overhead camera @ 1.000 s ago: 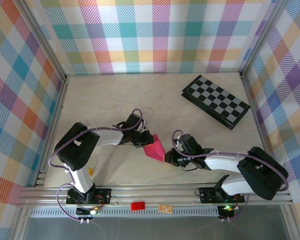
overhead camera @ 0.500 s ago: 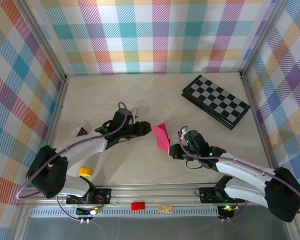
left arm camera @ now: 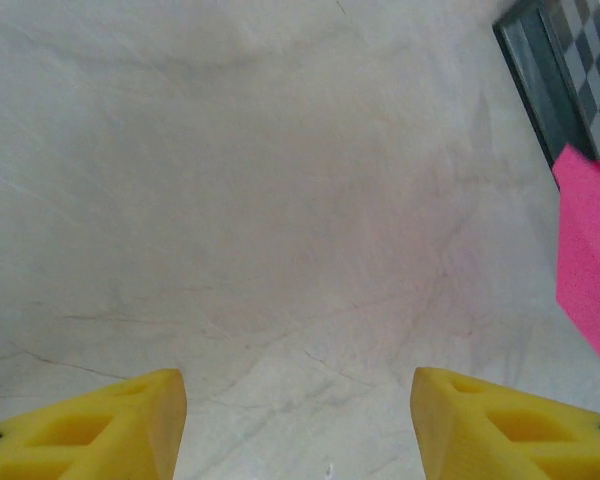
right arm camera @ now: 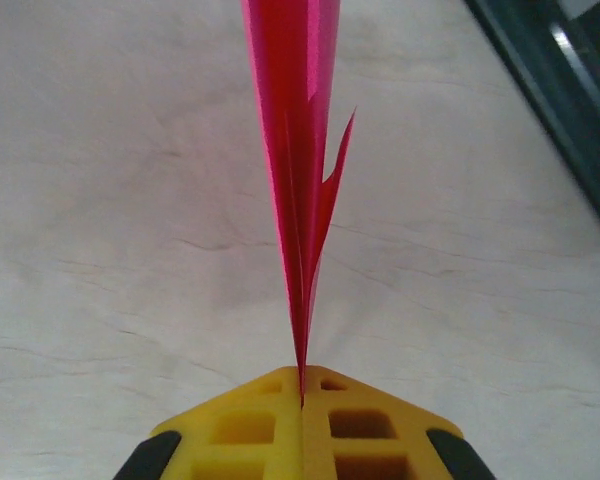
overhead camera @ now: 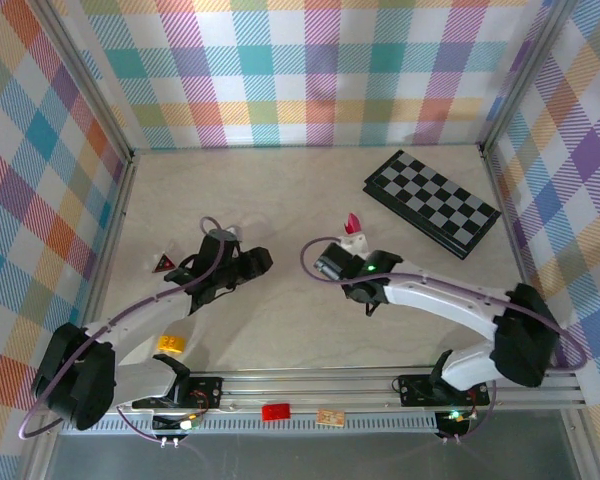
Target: Fold a paper plane with a square sheet of paper (pick it up from the middle)
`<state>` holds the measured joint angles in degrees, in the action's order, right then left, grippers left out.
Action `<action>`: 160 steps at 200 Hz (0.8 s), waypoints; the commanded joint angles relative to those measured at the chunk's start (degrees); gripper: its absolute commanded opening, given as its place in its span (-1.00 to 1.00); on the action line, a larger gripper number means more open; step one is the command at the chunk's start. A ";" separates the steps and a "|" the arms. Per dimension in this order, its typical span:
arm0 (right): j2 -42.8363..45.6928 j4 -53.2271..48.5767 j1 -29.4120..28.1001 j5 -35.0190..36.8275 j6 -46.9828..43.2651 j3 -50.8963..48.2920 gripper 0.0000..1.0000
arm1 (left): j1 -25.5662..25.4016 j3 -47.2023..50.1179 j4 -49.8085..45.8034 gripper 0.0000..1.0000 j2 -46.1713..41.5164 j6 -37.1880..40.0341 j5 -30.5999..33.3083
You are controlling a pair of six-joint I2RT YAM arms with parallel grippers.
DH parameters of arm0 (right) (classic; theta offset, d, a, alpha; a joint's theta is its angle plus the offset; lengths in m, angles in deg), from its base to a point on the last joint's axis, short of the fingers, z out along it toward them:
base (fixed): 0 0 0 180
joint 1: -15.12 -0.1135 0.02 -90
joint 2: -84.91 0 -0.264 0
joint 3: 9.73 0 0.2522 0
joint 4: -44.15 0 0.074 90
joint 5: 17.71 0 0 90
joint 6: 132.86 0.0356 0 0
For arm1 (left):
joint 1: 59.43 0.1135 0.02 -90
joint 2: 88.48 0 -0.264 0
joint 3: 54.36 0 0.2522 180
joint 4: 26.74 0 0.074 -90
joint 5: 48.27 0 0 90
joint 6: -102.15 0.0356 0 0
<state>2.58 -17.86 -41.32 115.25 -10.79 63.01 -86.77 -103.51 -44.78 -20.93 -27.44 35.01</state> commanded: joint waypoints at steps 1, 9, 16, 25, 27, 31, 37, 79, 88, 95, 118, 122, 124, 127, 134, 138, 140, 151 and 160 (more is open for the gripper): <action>-3.63 -7.42 -2.69 8.80 -1.06 2.35 -0.85 | 1.93 0.56 -4.20 0.25 -2.47 0.31 1.43; -5.78 -7.63 -3.83 8.81 -1.73 3.25 -0.85 | 2.67 0.96 -4.72 0.26 -3.32 0.39 1.54; -7.72 -7.84 -4.72 8.67 -2.43 4.24 -0.83 | 3.38 1.32 -5.00 0.27 -4.14 0.24 1.45; -10.52 -7.43 -6.05 7.67 -4.40 5.41 -0.82 | 4.34 1.56 -5.66 0.33 -5.14 -0.35 1.26; -11.16 -7.26 -6.42 7.27 -4.98 5.72 -0.81 | 4.60 1.49 -5.90 0.33 -5.28 -0.58 1.05; -12.39 -7.01 -7.10 6.53 -6.04 6.34 -0.81 | 5.22 1.35 -6.35 0.34 -5.71 -0.94 0.48; -14.28 -6.86 -8.31 5.56 -6.92 7.27 -0.80 | 6.03 1.01 -6.89 0.34 -6.32 -1.10 -0.74; -18.32 3.14 -11.73 -10.39 -8.59 7.29 -0.68 | 7.47 -2.02 -12.69 0.36 -11.19 -0.61 -0.79; -17.69 5.62 -11.67 -13.42 -8.11 6.33 -0.62 | 7.47 -1.98 -13.92 0.36 -12.54 -0.96 -0.92; -16.97 7.96 -11.67 -16.06 -8.38 5.30 -0.53 | 7.54 -1.60 -14.58 0.36 -13.69 -1.46 -0.67; -13.55 14.46 -11.59 -23.19 -8.22 2.93 -0.16 | 7.56 1.23 -16.16 0.37 -19.42 -3.61 0.76; -12.69 15.53 -11.58 -24.61 -8.40 2.44 -0.15 | 7.56 1.88 -16.41 0.37 -20.52 -3.93 0.83; -12.16 16.14 -11.52 -25.19 -8.29 2.17 -0.15 | 7.56 2.19 -16.48 0.37 -21.05 -4.11 0.90; -11.38 17.08 -11.45 -25.90 -8.15 1.77 -0.12 | 7.56 2.64 -16.47 0.37 -21.89 -4.37 0.94; -9.29 19.18 -11.03 -27.45 -7.60 0.32 -0.01 | 7.56 3.65 -16.40 0.40 -23.48 -4.72 0.54; -8.01 20.58 -10.68 -28.69 -7.38 -0.65 0.05 | 7.56 4.18 -16.23 0.41 -24.24 -4.89 0.23; -7.39 21.42 -10.28 -29.39 -7.25 -1.20 0.07 | 7.56 4.43 -16.15 0.42 -24.58 -5.01 0.04; -3.98 25.03 -7.44 -33.37 -5.27 -4.30 0.15 | 7.56 5.30 -15.46 0.42 -25.35 -5.34 -1.28; -1.26 28.67 -3.59 -37.59 -2.83 -7.32 0.16 | 7.56 5.75 -14.24 0.42 -24.92 -5.04 -2.95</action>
<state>-5.42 -0.44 -51.18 89.54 -17.83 60.78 -79.75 -99.80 -58.66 -45.41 -31.12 34.86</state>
